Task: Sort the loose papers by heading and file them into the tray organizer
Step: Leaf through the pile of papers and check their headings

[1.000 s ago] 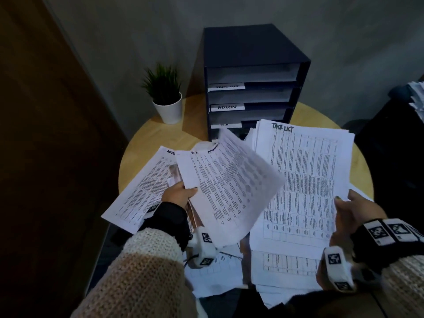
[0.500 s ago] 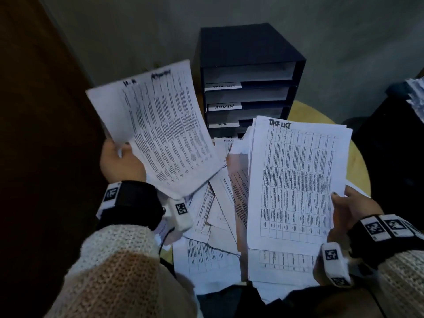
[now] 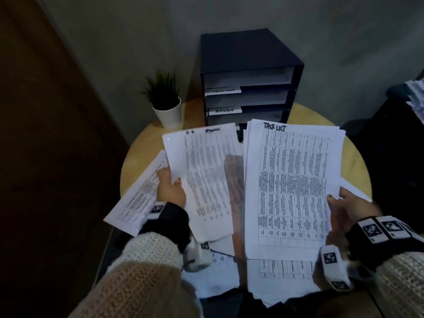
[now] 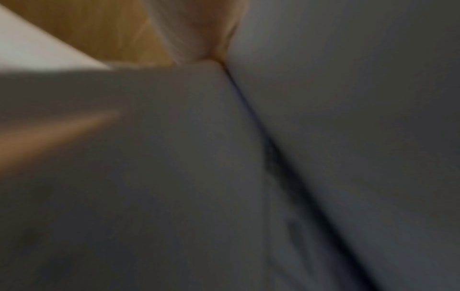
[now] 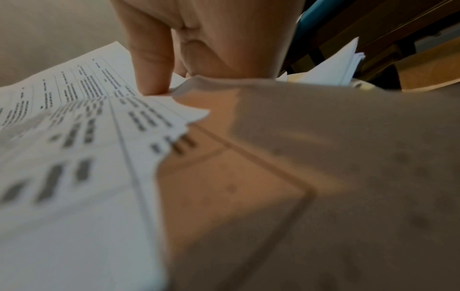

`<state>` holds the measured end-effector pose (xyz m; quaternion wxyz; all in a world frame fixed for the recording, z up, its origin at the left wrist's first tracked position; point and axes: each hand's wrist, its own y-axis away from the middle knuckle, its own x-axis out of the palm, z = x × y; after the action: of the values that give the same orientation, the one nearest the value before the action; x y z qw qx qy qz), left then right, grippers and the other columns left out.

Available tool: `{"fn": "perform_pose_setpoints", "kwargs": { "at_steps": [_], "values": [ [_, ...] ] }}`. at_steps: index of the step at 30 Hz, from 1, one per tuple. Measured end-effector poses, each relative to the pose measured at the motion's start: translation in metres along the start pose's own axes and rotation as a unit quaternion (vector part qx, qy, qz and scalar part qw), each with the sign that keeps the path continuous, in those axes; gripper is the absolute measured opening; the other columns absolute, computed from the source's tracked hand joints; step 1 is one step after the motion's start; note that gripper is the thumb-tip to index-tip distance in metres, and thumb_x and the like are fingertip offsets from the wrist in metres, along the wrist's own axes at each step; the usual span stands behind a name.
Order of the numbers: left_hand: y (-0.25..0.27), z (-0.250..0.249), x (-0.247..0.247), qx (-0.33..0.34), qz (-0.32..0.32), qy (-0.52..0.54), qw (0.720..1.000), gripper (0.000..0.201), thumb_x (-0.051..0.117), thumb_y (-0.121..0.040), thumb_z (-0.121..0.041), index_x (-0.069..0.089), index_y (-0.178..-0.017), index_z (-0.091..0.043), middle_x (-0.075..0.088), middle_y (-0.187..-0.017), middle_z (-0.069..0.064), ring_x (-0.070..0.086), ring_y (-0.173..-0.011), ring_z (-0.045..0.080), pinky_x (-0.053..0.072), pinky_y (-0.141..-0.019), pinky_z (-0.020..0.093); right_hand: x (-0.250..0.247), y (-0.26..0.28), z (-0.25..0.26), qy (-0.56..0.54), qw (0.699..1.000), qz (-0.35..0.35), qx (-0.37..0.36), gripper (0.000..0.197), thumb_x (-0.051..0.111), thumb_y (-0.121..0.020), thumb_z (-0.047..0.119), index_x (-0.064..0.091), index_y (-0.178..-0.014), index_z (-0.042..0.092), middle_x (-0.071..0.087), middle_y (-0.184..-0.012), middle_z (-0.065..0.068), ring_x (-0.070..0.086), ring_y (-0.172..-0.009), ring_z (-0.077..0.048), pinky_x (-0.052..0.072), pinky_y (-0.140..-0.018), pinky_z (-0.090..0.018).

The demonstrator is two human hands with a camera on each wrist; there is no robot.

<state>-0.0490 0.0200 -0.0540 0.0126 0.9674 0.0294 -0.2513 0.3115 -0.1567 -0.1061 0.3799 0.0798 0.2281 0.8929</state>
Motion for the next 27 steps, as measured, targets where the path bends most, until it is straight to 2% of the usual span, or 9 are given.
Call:
{"fn": "perform_pose_setpoints", "kwargs": {
  "at_steps": [1, 5, 8, 11, 13, 16, 20, 22, 27],
  "values": [
    [0.009, 0.008, 0.01, -0.007, 0.047, -0.001, 0.999, 0.052, 0.042, -0.094, -0.001, 0.034, -0.144, -0.014, 0.041, -0.145, 0.006, 0.038, -0.134, 0.026, 0.032, -0.11, 0.036, -0.002, -0.002, -0.002, 0.005, 1.0, 0.005, 0.006, 0.079, 0.077, -0.064, 0.055, 0.052, -0.129, 0.019, 0.07, -0.075, 0.009, 0.065, -0.074, -0.008, 0.054, -0.064, -0.018],
    [0.025, 0.004, 0.037, -0.001, 0.173, 0.019, 0.985, 0.053, 0.042, -0.089, 0.007, 0.039, -0.137, -0.016, 0.056, -0.124, 0.004, 0.055, -0.114, 0.025, 0.037, -0.083, 0.022, 0.006, 0.004, 0.009, 0.1, 0.994, -0.016, 0.039, 0.046, 0.053, -0.093, 0.011, 0.043, -0.138, 0.007, 0.059, -0.099, -0.011, 0.057, -0.095, -0.03, 0.043, -0.082, -0.035],
    [0.036, -0.002, 0.048, 0.0, 0.193, 0.036, 0.98, 0.06, 0.038, -0.087, 0.011, 0.034, -0.136, -0.022, 0.051, -0.135, 0.004, 0.054, -0.115, 0.028, 0.042, -0.092, 0.032, 0.011, 0.012, 0.017, 0.24, 0.97, -0.037, 0.032, 0.052, 0.056, -0.093, 0.017, 0.039, -0.14, 0.003, 0.053, -0.13, -0.015, 0.052, -0.119, -0.032, 0.038, -0.096, -0.034],
    [0.043, -0.007, 0.059, -0.002, 0.211, 0.095, 0.973, 0.071, 0.032, -0.089, 0.017, 0.023, -0.144, -0.028, 0.05, -0.136, 0.002, 0.052, -0.12, 0.025, 0.037, -0.105, 0.038, 0.015, 0.023, 0.023, 0.315, 0.947, -0.048, 0.023, 0.039, 0.053, -0.094, 0.018, 0.047, -0.126, -0.002, 0.057, -0.117, -0.014, 0.054, -0.113, -0.031, 0.039, -0.092, -0.032],
    [0.043, -0.004, 0.064, 0.013, 0.237, 0.079, 0.968, 0.07, 0.031, -0.09, 0.019, 0.026, -0.145, -0.025, 0.051, -0.132, 0.0, 0.05, -0.12, 0.018, 0.035, -0.109, 0.034, 0.018, 0.031, 0.028, 0.36, 0.932, -0.043, 0.02, 0.043, 0.051, -0.095, 0.023, 0.046, -0.13, -0.002, 0.052, -0.133, -0.018, 0.049, -0.122, -0.031, 0.036, -0.09, -0.03],
    [0.032, 0.003, 0.059, 0.009, 0.193, 0.002, 0.981, 0.036, 0.043, -0.094, 0.003, 0.057, -0.122, -0.015, 0.057, -0.11, 0.001, 0.061, -0.091, 0.01, 0.049, -0.084, 0.019, 0.021, 0.033, 0.03, 0.36, 0.932, -0.044, 0.024, 0.053, 0.053, -0.094, 0.022, 0.038, -0.139, -0.001, 0.04, -0.145, -0.018, 0.04, -0.132, -0.03, 0.031, -0.102, -0.03],
    [0.008, 0.022, 0.027, -0.09, 0.05, -0.131, 0.986, 0.043, 0.056, -0.091, -0.018, 0.05, -0.133, -0.025, 0.046, -0.138, 0.009, 0.049, -0.124, 0.028, 0.041, -0.105, 0.04, 0.029, 0.042, 0.028, 0.302, 0.952, -0.03, 0.024, 0.035, 0.057, -0.091, 0.014, 0.051, -0.125, 0.006, 0.054, -0.124, -0.01, 0.052, -0.114, -0.028, 0.045, -0.09, -0.04],
    [-0.007, 0.034, 0.011, -0.143, 0.019, -0.087, 0.986, 0.053, 0.054, -0.092, -0.019, 0.037, -0.142, -0.023, 0.038, -0.147, 0.007, 0.041, -0.133, 0.029, 0.034, -0.111, 0.04, 0.03, 0.045, 0.027, 0.275, 0.961, -0.026, 0.034, 0.02, 0.059, -0.09, 0.014, 0.054, -0.11, 0.014, 0.058, -0.111, -0.004, 0.054, -0.099, -0.022, 0.047, -0.073, -0.033],
    [-0.026, 0.035, -0.004, -0.166, 0.034, 0.041, 0.985, 0.046, 0.032, -0.101, 0.0, 0.03, -0.146, -0.008, 0.027, -0.154, 0.011, 0.031, -0.14, 0.027, 0.024, -0.117, 0.037, 0.029, 0.043, 0.027, 0.344, 0.939, -0.022, 0.007, 0.018, 0.065, -0.086, 0.019, 0.061, -0.099, 0.006, 0.064, -0.1, -0.009, 0.054, -0.08, -0.021, 0.037, -0.065, -0.026]
  ]
}}
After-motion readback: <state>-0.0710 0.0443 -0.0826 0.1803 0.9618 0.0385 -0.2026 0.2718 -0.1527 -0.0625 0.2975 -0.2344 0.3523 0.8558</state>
